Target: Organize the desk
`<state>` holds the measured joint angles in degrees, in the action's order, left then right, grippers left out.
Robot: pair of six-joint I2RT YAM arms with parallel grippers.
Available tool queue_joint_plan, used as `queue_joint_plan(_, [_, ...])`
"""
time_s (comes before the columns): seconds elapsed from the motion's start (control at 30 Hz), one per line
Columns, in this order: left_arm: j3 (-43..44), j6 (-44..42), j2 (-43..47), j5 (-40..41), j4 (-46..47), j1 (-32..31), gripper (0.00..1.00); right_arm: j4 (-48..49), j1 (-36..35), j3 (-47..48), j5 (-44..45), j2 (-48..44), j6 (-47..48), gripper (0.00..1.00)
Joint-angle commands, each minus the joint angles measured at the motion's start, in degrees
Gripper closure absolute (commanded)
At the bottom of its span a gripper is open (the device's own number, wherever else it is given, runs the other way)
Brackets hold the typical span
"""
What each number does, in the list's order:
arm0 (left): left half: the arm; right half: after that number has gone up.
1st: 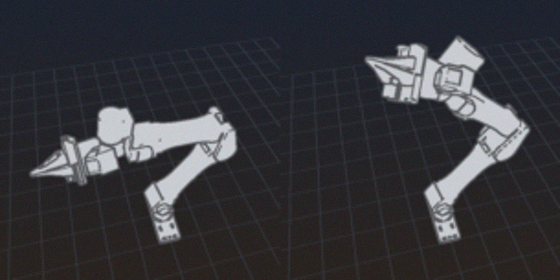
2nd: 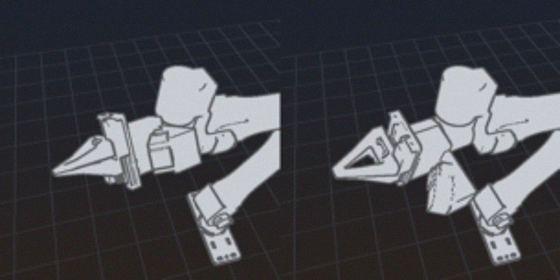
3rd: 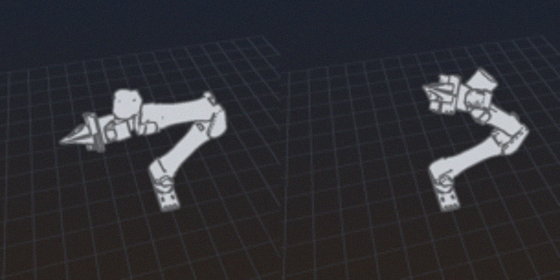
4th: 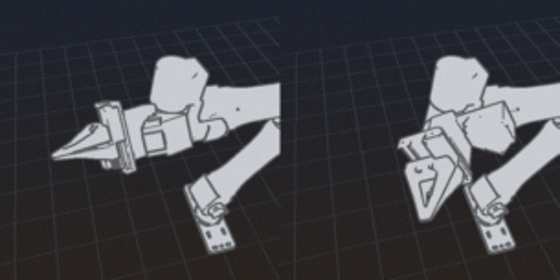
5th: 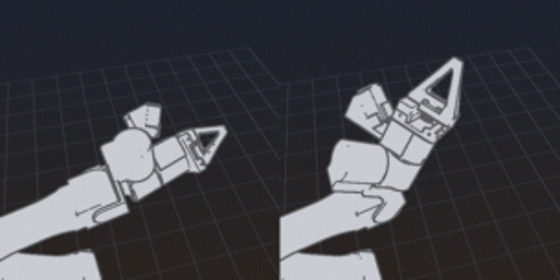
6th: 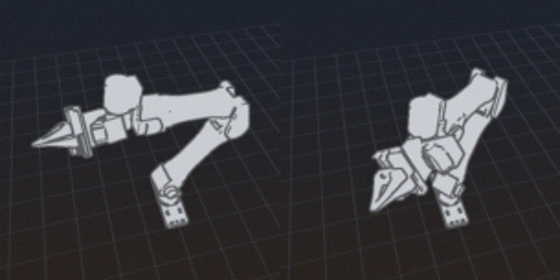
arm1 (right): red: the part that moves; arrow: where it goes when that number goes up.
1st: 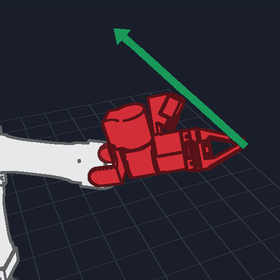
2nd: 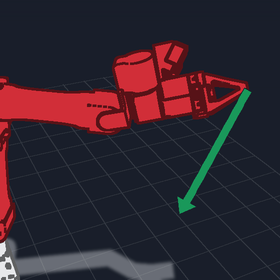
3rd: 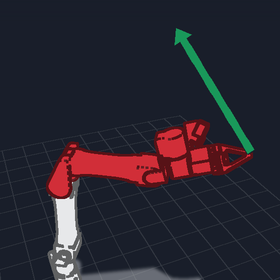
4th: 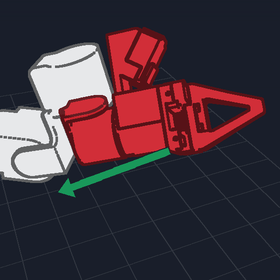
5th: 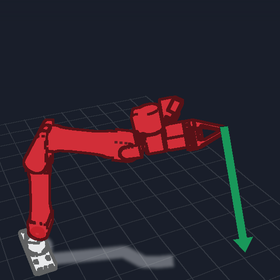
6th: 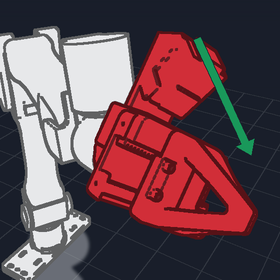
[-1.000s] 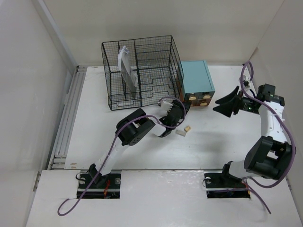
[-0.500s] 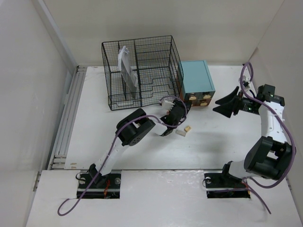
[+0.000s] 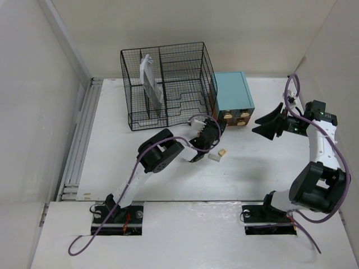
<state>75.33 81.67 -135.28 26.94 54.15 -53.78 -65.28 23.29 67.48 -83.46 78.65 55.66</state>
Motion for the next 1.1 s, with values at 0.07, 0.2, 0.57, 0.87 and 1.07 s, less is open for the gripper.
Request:
queue_joint_plan(0.07, [-4.0,-2.6,1.6,0.0,4.7,-0.1,0.75,-0.8,0.3,2.0,-5.4,-1.6,2.6,0.31])
queue_joint_plan(0.2, [-5.7,-3.7,2.1,-1.3,6.8,-0.7,0.75,-1.3,0.3,2.0,-5.4,-1.1,3.1,0.31])
queue_joint_plan(0.57, [-10.8,-7.1,4.3,-5.1,10.4,-1.8,0.75,-3.2,0.3,2.0,-5.4,-0.5,5.4,0.31])
queue_joint_plan(0.87, [-14.7,-9.4,6.2,-7.6,11.1,-3.3,0.75,-7.1,0.3,3.0,-5.4,0.5,9.5,0.30])
queue_joint_plan(1.07, [-15.2,-10.1,6.2,-10.1,11.6,-3.9,0.72,-11.8,0.3,3.5,-5.4,1.6,14.9,0.30])
